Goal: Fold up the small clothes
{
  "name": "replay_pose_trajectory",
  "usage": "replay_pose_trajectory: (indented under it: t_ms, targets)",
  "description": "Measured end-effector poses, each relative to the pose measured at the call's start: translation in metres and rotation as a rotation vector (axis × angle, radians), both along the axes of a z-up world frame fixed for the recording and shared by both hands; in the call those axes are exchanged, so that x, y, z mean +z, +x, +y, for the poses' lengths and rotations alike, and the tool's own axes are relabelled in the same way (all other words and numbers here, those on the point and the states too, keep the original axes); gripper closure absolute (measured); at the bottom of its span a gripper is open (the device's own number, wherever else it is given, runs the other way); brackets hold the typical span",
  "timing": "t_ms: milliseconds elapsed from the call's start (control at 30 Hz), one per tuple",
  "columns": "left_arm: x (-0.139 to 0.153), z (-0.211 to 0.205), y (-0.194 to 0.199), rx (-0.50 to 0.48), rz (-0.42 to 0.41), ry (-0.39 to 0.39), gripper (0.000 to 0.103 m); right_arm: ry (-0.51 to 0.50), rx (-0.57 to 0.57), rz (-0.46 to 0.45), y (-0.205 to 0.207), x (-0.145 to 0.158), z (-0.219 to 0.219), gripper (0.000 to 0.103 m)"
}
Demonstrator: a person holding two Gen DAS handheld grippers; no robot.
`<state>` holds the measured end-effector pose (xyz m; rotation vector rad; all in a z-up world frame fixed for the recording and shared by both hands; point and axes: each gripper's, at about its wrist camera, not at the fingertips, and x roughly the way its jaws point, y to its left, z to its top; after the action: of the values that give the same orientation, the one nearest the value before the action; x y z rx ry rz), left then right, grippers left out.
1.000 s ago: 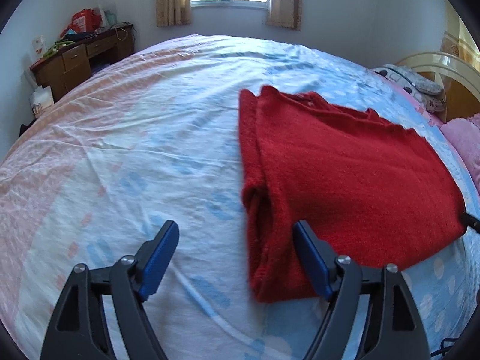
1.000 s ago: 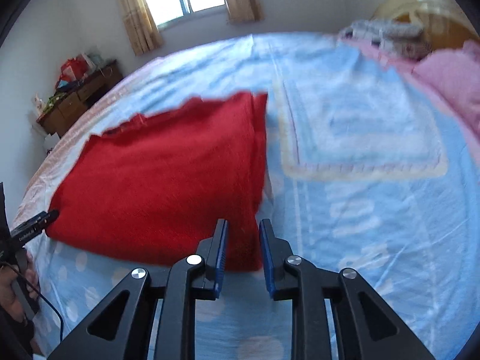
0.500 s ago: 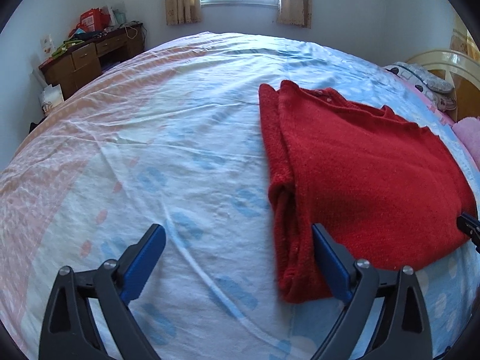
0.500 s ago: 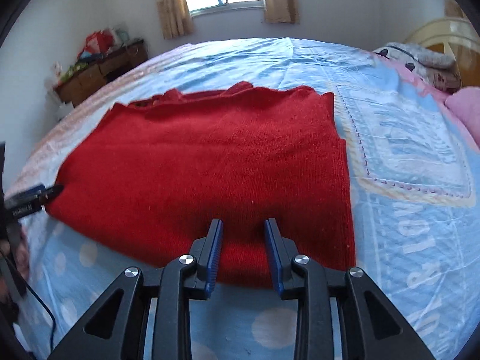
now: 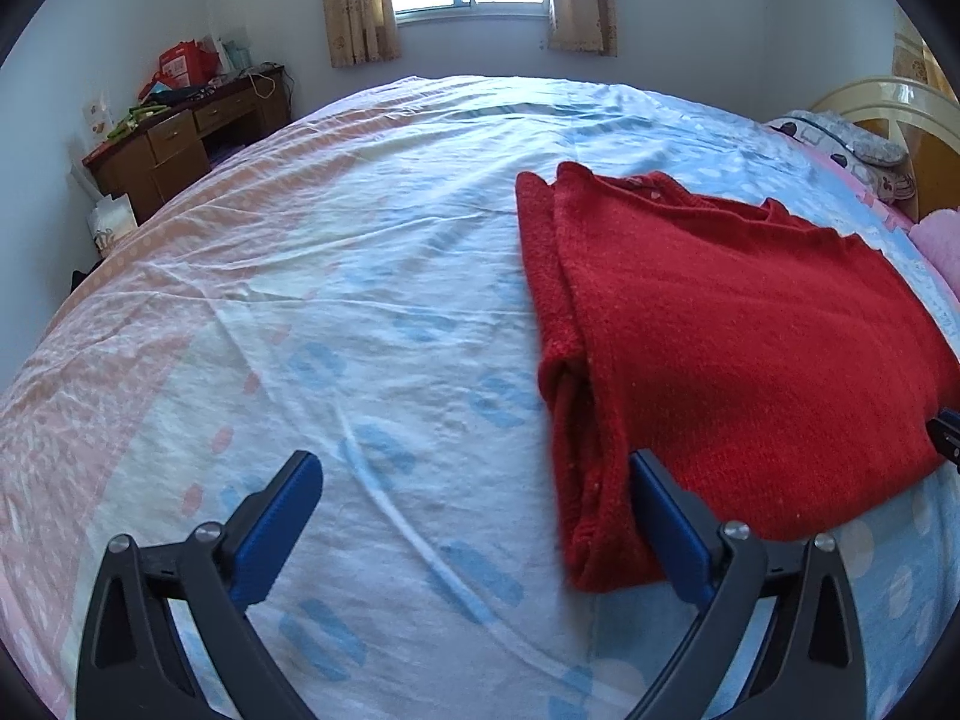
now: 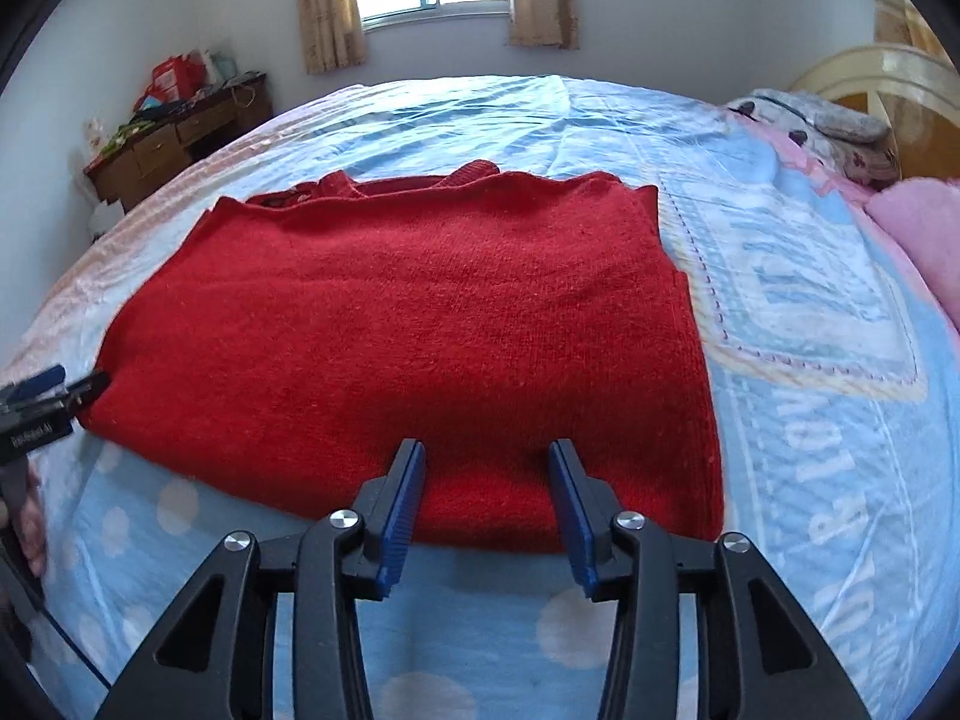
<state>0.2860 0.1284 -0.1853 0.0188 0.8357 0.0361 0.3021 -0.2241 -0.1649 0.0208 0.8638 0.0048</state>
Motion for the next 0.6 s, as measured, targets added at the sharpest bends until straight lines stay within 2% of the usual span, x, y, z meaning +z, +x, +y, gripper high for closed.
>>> replay_pose_trajectory:
  t_ms: [133,233,400,600]
  targets:
    - [0.001,-0.002,-0.001,-0.015,0.000,0.022,0.000,-0.075,0.033,0.000,-0.002,-0.005,0.010,0.047]
    - [0.001,0.001,-0.001,-0.025,0.008,0.006,0.000,-0.078,0.032,0.001,-0.003,-0.004,0.009,0.045]
    - [0.002,0.005,-0.006,-0.050,0.007,-0.010,0.000,-0.109,0.026,-0.001,-0.006,-0.003,0.014,0.044]
    - [0.005,0.006,-0.009,-0.086,0.007,0.007,0.000,-0.132,0.010,-0.020,-0.009,-0.002,0.020,0.044]
